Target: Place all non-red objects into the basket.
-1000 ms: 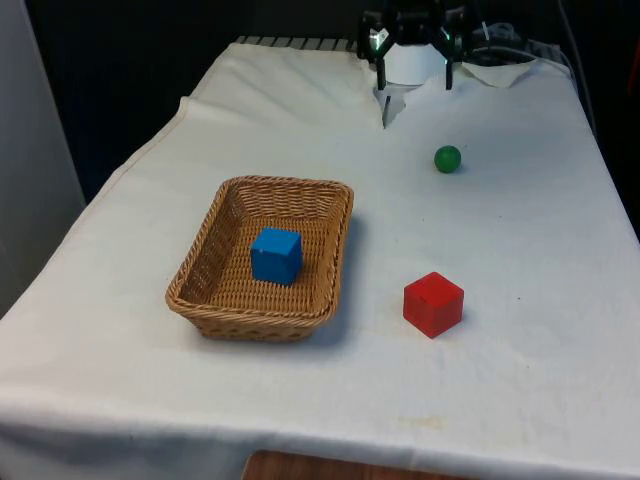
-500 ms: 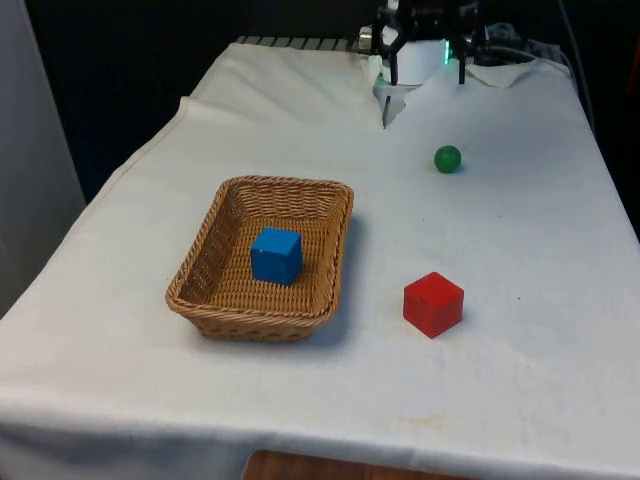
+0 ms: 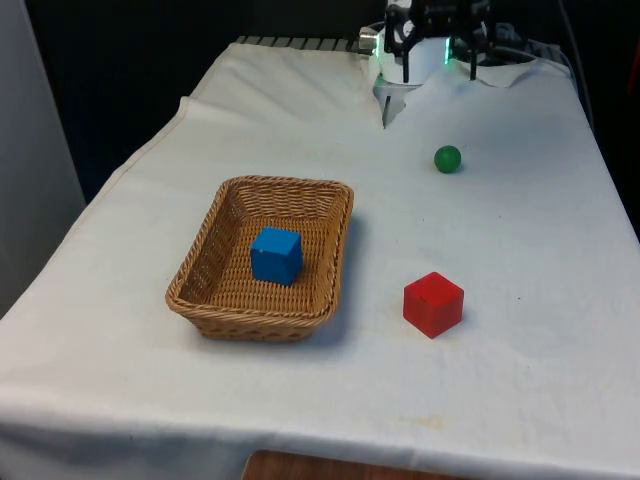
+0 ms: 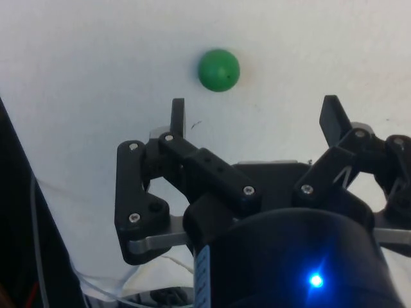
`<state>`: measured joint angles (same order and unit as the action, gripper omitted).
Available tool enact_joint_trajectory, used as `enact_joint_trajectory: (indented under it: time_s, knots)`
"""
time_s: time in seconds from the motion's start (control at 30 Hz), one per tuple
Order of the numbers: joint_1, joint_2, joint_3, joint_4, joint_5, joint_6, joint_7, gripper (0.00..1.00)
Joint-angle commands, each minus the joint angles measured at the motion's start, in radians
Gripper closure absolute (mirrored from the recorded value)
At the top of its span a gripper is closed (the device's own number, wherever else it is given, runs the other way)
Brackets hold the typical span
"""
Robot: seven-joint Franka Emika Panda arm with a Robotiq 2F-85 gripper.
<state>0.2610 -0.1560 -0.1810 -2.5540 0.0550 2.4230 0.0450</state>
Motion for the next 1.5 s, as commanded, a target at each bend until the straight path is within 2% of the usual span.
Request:
enact_joint_trajectory:
  time_s: [0.0,0.07,0.3,0.33,0.43,0.57,0.6,0.83,0.87,0.93,1.1,1.13,1.37,1.4,1.43,1.47]
  knots:
    - [0.0,-0.014,0.006,-0.015,-0.011,0.016,0.009,0.0]
    - [0.0,-0.01,0.005,-0.011,0.0,0.005,-0.001,0.0]
    - [0.001,-0.052,0.022,-0.068,-0.005,0.04,-0.003,0.0]
    - [0.0,-0.044,0.02,-0.058,0.0,0.026,-0.008,0.0]
    - [0.002,-0.069,0.028,-0.093,-0.001,0.055,-0.01,0.0]
    - [0.0,-0.071,0.03,-0.099,0.0,0.051,-0.015,0.0]
    - [0.003,-0.086,0.034,-0.117,0.0,0.065,-0.016,0.0]
    - [0.003,-0.115,0.044,-0.164,0.003,0.083,-0.033,0.0]
    - [0.0,-0.108,0.043,-0.152,0.0,0.067,-0.031,0.0]
    - [0.004,-0.121,0.046,-0.181,0.003,0.097,-0.042,0.0]
    - [0.003,-0.121,0.049,-0.203,0.003,0.121,-0.061,0.0]
    - [0.0,-0.118,0.049,-0.196,0.0,0.108,-0.059,0.0]
    - [0.003,-0.1,0.049,-0.22,0.004,0.165,-0.073,0.0]
    - [0.004,-0.093,0.049,-0.231,0.005,0.188,-0.078,0.0]
    - [0.0,-0.093,0.049,-0.224,0.0,0.168,-0.075,0.0]
    - [0.004,-0.089,0.049,-0.237,0.005,0.201,-0.08,0.0]
